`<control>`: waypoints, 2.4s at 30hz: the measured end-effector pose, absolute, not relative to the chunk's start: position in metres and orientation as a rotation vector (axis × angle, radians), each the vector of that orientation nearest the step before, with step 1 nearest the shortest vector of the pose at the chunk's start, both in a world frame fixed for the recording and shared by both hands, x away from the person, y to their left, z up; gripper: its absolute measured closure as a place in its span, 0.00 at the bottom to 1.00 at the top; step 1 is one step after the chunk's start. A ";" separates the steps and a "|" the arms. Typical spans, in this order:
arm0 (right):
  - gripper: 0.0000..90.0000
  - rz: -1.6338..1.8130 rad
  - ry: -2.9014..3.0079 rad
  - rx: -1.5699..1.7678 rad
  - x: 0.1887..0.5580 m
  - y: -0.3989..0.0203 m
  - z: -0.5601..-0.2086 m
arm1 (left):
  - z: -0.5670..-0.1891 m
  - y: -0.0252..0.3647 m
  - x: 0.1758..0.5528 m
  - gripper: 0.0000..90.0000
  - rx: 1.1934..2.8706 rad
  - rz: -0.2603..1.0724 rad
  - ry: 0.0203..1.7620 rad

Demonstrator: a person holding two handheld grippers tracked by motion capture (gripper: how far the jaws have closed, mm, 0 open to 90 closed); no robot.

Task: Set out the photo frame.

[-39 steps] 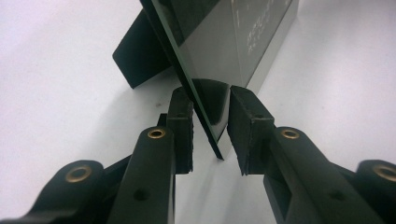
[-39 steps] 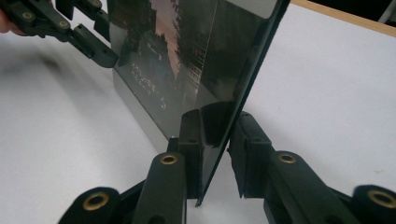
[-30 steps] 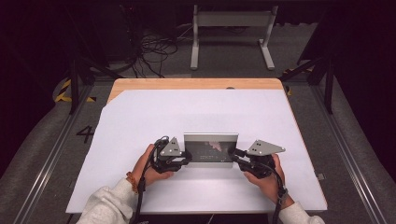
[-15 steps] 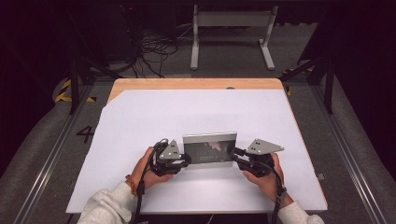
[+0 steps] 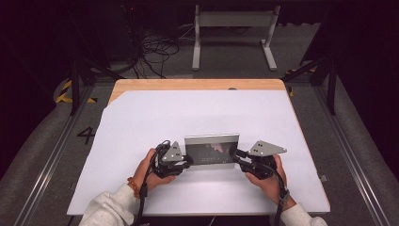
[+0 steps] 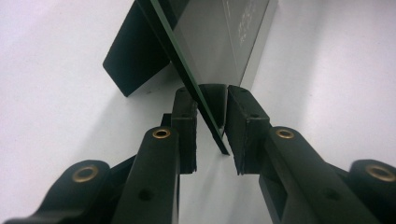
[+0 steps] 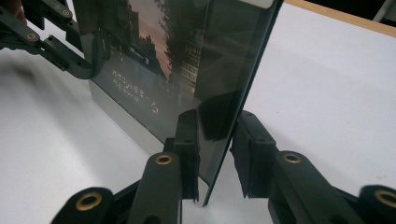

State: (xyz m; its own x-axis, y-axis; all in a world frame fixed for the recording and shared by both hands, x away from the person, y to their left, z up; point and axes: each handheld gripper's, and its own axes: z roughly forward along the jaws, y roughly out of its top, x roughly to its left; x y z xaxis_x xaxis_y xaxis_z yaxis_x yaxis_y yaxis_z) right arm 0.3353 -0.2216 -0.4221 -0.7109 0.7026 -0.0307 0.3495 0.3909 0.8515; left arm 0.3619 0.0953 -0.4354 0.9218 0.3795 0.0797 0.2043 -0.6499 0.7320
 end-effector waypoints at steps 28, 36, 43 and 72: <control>0.87 1.210 2.288 0.893 0.330 -0.226 -0.423 | -0.435 0.099 0.360 0.85 2.284 0.317 0.424; 0.87 1.208 2.287 0.887 0.329 -0.226 -0.423 | -0.434 0.100 0.360 0.85 2.284 0.309 0.427; 0.86 1.191 2.288 0.870 0.327 -0.225 -0.422 | -0.434 0.102 0.359 0.85 2.288 0.311 0.420; 0.77 1.135 2.268 0.808 0.307 -0.242 -0.412 | -0.430 0.140 0.331 0.80 2.224 0.369 0.484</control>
State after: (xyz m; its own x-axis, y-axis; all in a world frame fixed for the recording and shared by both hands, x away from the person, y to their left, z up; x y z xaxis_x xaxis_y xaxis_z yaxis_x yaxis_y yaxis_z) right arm 0.3073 -0.2419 -0.4118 -0.7129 0.6852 -0.1491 0.2915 0.4830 0.8257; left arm 0.3311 0.1400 -0.4298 0.8837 0.4568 0.1021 0.2194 -0.5969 0.7717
